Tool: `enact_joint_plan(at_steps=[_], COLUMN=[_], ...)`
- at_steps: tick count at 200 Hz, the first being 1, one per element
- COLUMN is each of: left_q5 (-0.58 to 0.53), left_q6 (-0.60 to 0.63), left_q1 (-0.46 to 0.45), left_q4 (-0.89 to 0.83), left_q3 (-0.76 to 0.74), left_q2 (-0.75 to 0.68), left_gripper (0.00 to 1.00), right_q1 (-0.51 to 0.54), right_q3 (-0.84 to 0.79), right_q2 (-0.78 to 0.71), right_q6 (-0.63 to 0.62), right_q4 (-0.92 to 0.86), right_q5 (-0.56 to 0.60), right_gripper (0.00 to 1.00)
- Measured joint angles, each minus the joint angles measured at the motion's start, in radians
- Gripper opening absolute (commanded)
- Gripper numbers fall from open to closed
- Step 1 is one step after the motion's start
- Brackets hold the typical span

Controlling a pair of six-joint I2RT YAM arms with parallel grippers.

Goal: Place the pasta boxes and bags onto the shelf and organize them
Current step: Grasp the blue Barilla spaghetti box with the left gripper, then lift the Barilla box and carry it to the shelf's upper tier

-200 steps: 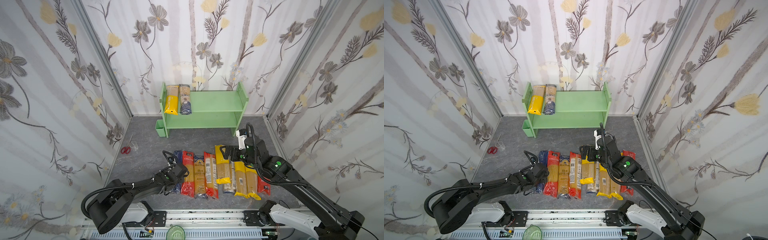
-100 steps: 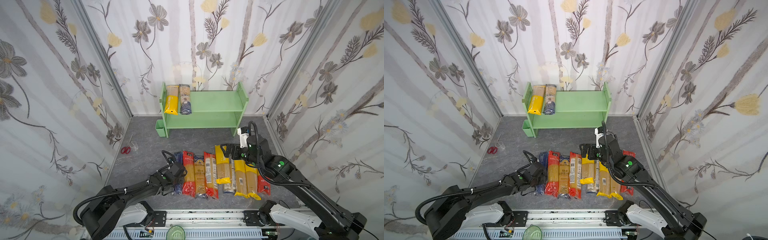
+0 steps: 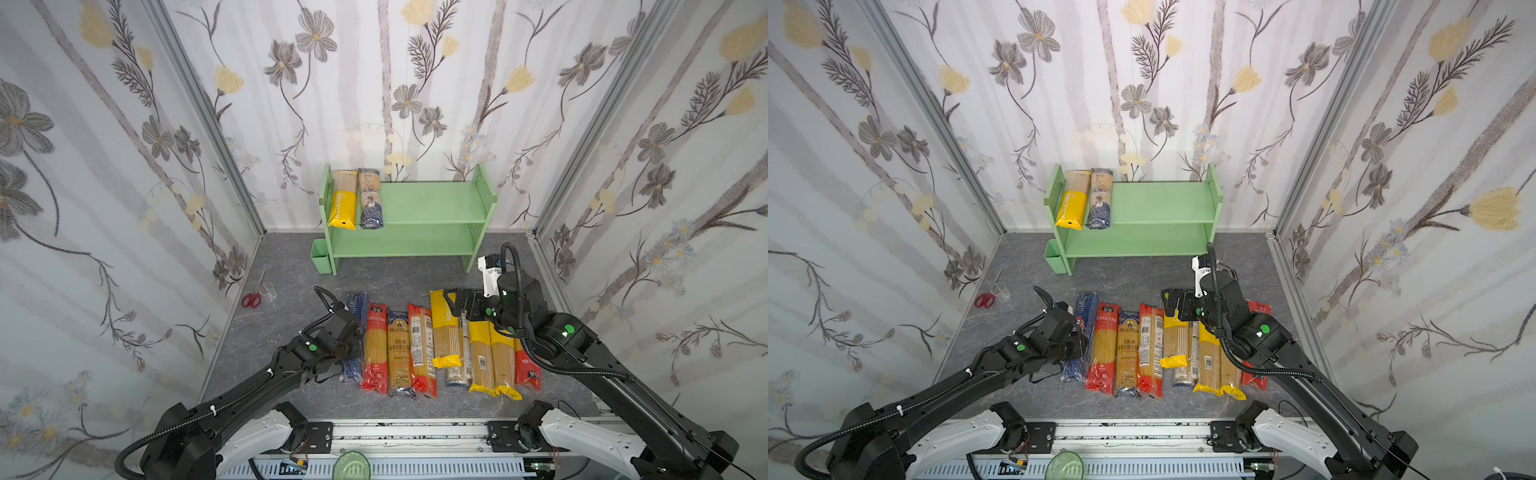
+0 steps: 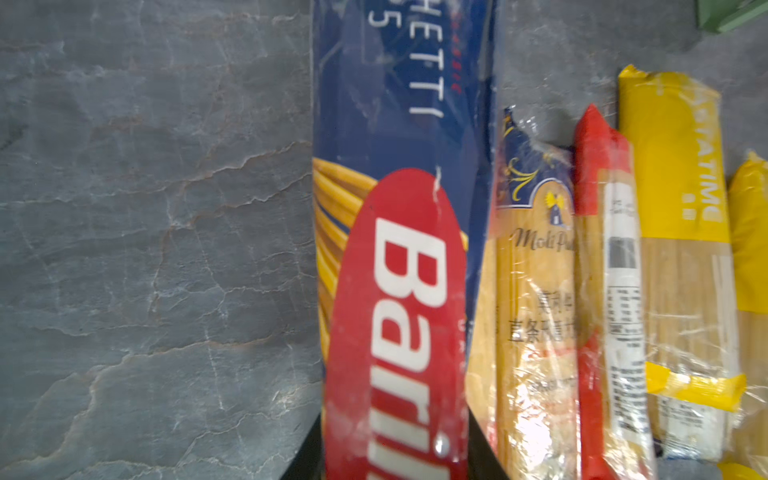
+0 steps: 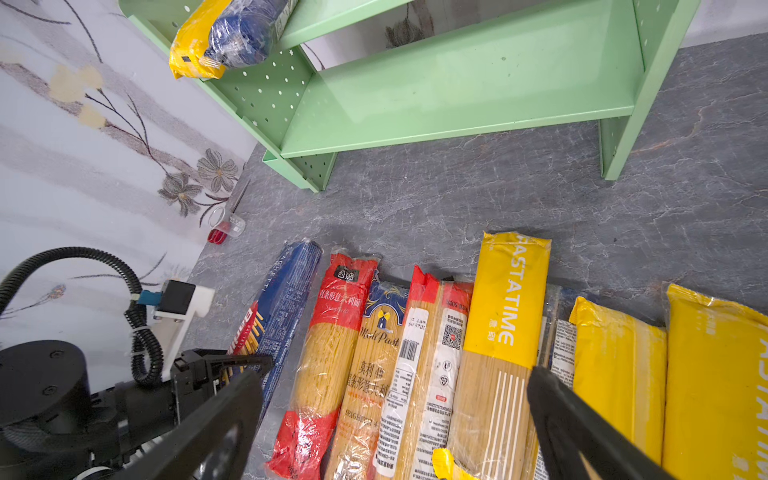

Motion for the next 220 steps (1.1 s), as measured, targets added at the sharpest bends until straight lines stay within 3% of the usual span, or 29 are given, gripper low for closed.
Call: enact_joint_plan(at_steps=[168,220], left_q5=[0.134,0.163], left_q6=[0.057,0.055], left_q1=[-0.008,-0.048], left_q4=[-0.112,-0.119], left_q3=[0.262,0.410], left_q2=[-0.044,0.021], left_gripper=[0.14,0.10], right_q1=[-0.005,-0.013], right_q3=[-0.001,-0.012], right_q2=[-0.042,-0.082], right_q6=[0.000,0.000], right_q4=[-0.001,-0.001], right_q5=[0.000,0.000], right_gripper=[1.00,1.00])
